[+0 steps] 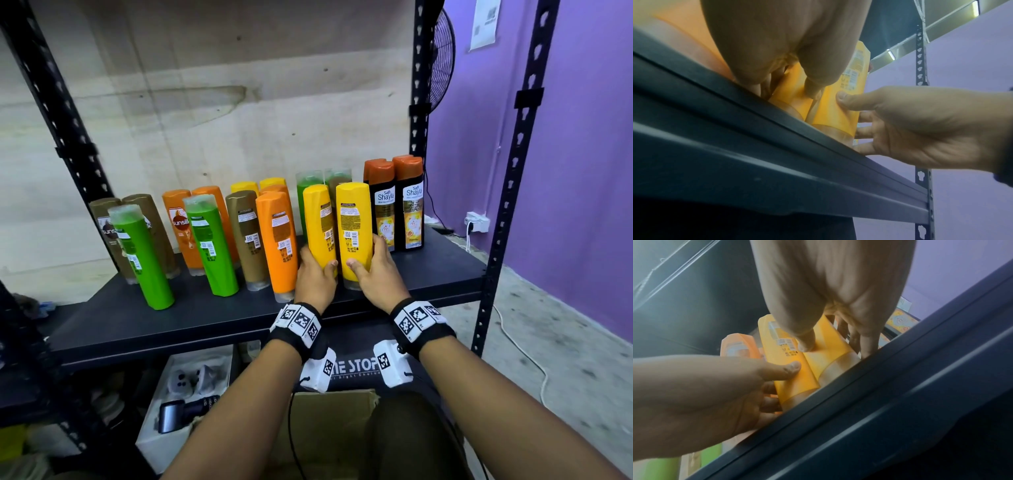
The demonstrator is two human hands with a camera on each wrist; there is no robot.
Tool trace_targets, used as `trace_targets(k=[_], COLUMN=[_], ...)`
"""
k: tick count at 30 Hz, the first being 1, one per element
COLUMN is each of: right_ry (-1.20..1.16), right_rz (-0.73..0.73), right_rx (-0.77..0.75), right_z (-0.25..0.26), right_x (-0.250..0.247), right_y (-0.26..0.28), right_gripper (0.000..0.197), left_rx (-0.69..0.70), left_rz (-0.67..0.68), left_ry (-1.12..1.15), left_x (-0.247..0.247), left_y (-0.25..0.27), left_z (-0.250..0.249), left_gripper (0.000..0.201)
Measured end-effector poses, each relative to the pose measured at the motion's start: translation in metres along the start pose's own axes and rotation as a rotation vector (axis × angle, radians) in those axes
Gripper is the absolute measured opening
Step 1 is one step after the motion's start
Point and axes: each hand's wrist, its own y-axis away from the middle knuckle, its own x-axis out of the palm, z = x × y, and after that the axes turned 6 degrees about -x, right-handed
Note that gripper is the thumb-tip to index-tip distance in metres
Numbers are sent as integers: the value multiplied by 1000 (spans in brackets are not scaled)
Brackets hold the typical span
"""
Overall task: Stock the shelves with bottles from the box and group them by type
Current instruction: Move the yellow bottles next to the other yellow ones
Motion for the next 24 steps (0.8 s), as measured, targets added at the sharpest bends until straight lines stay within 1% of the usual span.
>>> trace_targets(k=[6,11,17,21,24], right_ry=[-57,-68,-36,-38,-50], right_rz=[-47,-64,-108,-148,-183], right_rx=[60,9,40,55,76], right_z=[7,6,-3,-12,-21], right_x=[-10,-32,-63,-80,-89], right_y=[-3,1,7,9,11], right_gripper=[64,60,60,71,70], left_rx=[32,100,124,125,129], left_rz=[33,86,149,184,202], left_ry=[3,4,18,39,54], left_x=[-8,-4,20,42,58], left_y=[11,19,30,35,34], left_z=[-2,-18,-33,-41,-49], left_gripper=[44,45,46,48,45])
